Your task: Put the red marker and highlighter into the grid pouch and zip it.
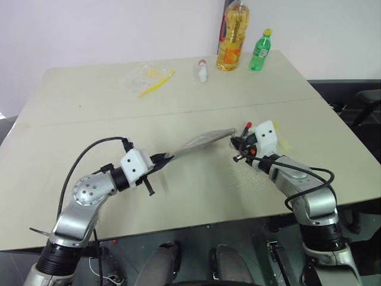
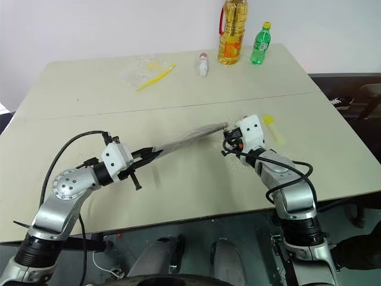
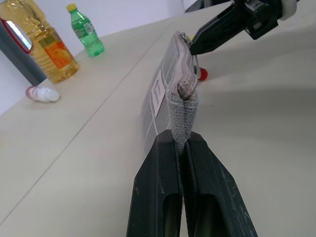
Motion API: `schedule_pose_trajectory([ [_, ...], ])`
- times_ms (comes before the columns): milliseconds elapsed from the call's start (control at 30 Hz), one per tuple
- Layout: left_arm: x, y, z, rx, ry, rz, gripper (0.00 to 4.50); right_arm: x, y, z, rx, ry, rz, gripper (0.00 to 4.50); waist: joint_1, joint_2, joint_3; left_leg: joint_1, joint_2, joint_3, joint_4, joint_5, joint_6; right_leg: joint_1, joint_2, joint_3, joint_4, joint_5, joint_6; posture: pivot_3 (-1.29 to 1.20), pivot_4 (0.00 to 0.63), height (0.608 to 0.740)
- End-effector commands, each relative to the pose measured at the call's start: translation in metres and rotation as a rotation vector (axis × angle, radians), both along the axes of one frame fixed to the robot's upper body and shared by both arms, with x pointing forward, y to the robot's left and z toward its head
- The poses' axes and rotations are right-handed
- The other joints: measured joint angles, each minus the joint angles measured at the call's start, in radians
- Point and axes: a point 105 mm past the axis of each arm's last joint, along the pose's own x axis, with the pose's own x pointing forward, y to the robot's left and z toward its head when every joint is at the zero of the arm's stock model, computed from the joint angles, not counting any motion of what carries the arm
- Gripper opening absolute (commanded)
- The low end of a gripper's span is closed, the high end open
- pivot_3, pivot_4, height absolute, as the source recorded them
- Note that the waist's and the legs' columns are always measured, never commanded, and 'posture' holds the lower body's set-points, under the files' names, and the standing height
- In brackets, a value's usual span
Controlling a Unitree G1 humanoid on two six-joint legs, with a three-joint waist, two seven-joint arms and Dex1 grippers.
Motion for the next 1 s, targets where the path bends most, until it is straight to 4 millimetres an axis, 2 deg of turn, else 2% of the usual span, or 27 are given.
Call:
schedule_pose_trajectory([
  [33, 0.000, -0.009, -0.001, 0.008, -0.026, -0.013, 0.00, -0.011, 0.021, 0.011, -0.096, -0.065, 0.114, 0.05, 0.000, 0.000, 0.000, 0.000, 0.000, 0.000, 0.000, 0.000, 0.000, 0.000, 0.000, 0.000, 0.000, 0.000, 0.000, 0.00, 0.150, 0.740],
  [200, -0.008, -0.023, -0.017, 0.037, -0.012, -0.068, 0.00, -0.027, 0.050, 0.015, -0.180, -0.088, 0.266, 0.05, -0.001, 0.000, 0.000, 0.000, 0.000, 0.000, 0.000, 0.000, 0.000, 0.000, 0.000, 0.000, 0.000, -0.001, -0.001, 0.00, 0.150, 0.740],
  [267, -0.006, -0.030, -0.018, 0.000, 0.006, -0.063, 0.00, -0.042, 0.069, 0.020, -0.210, -0.097, 0.389, 0.05, 0.000, 0.000, 0.000, 0.000, 0.000, 0.000, 0.000, 0.000, 0.000, 0.000, 0.000, 0.000, 0.000, -0.001, -0.001, 0.00, 0.150, 0.740],
  [400, -0.003, -0.042, -0.019, -0.013, 0.005, -0.076, 0.00, -0.069, 0.092, 0.023, -0.270, -0.111, 0.577, 0.05, 0.002, 0.000, 0.000, 0.000, 0.000, 0.000, 0.000, 0.000, 0.000, 0.000, 0.000, 0.000, 0.000, -0.001, -0.001, 0.00, 0.150, 0.740],
  [500, 0.002, -0.048, -0.020, -0.023, 0.003, -0.079, 0.00, -0.084, 0.102, 0.022, -0.296, -0.107, 0.668, 0.05, 0.002, -0.001, 0.000, 0.000, 0.000, 0.000, 0.001, 0.000, 0.000, 0.000, 0.000, 0.000, -0.002, -0.001, -0.001, 0.00, 0.150, 0.740],
  [667, 0.012, -0.051, -0.013, -0.081, 0.004, -0.061, 0.00, -0.081, 0.100, 0.024, -0.318, -0.109, 0.651, 0.05, 0.001, -0.002, 0.000, 0.000, 0.000, 0.000, 0.001, 0.000, 0.000, 0.000, 0.000, -0.001, -0.001, 0.000, 0.001, 0.00, 0.150, 0.740],
  [867, 0.015, -0.044, -0.006, -0.126, 0.035, -0.072, 0.00, -0.068, 0.084, 0.024, -0.334, -0.098, 0.558, 0.05, 0.000, -0.002, 0.000, 0.000, 0.000, 0.000, 0.001, 0.000, 0.000, 0.000, 0.000, -0.001, -0.001, 0.000, 0.001, 0.00, 0.150, 0.740],
  [1000, 0.015, -0.033, 0.003, -0.146, 0.043, -0.056, 0.00, -0.052, 0.059, 0.025, -0.355, -0.092, 0.429, 0.05, 0.001, -0.002, 0.000, 0.000, 0.000, 0.000, 0.001, 0.000, 0.000, 0.000, 0.000, -0.001, -0.001, 0.000, 0.001, 0.00, 0.150, 0.740],
])
